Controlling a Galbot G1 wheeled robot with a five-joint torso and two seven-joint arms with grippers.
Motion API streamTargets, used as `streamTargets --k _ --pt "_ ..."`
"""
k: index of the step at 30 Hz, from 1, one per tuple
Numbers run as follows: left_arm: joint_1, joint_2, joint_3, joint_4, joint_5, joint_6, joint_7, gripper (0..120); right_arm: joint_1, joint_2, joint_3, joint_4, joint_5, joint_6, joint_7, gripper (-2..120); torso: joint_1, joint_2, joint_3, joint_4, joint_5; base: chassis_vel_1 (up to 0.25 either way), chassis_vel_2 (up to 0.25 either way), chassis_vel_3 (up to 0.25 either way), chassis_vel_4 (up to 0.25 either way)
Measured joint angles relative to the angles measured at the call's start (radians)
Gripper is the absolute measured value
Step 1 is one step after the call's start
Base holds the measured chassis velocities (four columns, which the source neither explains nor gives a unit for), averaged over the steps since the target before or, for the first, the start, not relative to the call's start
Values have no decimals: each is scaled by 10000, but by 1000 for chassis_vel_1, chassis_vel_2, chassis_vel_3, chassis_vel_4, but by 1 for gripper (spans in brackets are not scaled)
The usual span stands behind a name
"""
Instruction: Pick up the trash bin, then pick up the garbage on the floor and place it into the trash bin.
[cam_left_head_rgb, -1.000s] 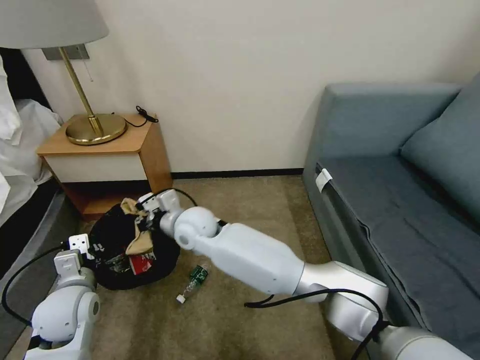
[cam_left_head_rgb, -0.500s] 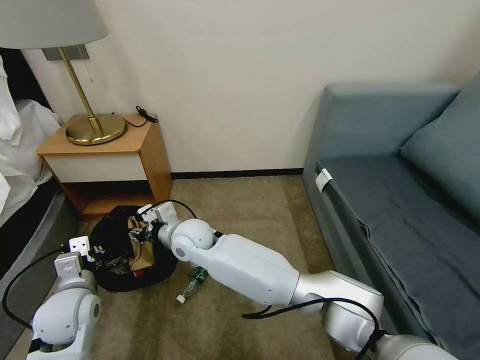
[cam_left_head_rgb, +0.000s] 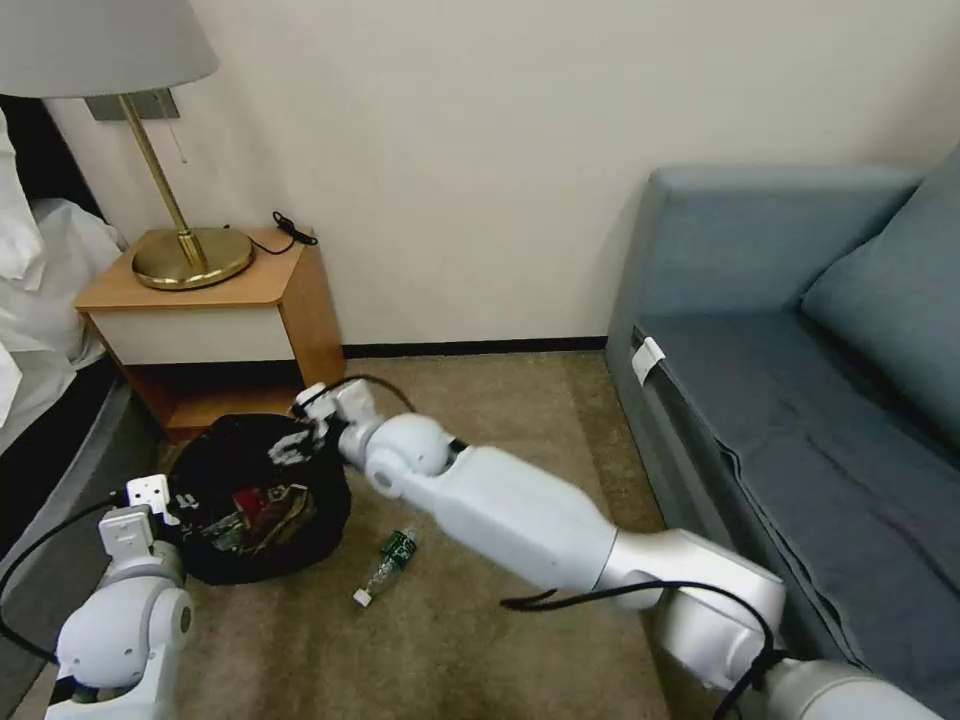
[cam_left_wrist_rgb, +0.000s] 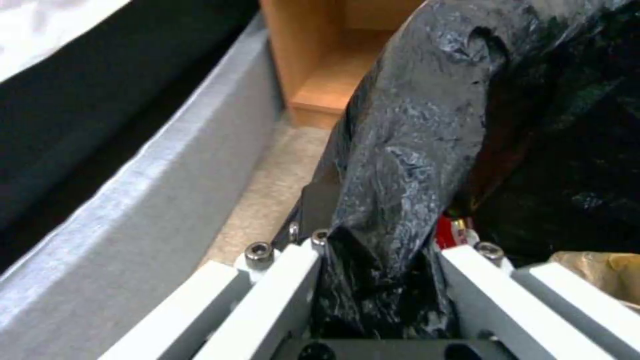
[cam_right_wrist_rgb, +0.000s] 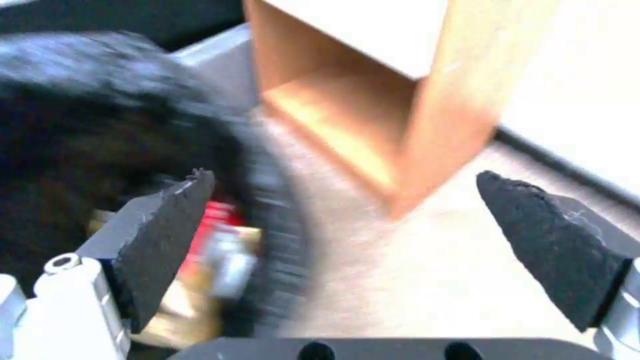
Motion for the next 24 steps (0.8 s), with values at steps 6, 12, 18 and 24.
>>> streamTargets --k 6,12,18,24 --pt "-97 87 -157 97 -401 3 -343 2 273 -960 -307 -414 -1987 827 -1544 100 0 0 0 -3 1 0 0 0 0" --pt "-202 107 -260 96 -809 83 -687 2 151 -1257 -779 -1736 -3971 2582 -3373 100 0 0 0 0 -1 0 0 0 0" --pt "-167 76 -326 -65 -1163 140 -896 2 49 -1037 -1162 -2974 -5562 3510 -4517 100 0 0 0 0 -2 0 0 0 0" --pt "-340 -112 -339 -303 -1482 300 -1230 2 164 -943 -1898 -3311 -6015 3862 -4977 100 0 0 0 1 -2 0 0 0 0"
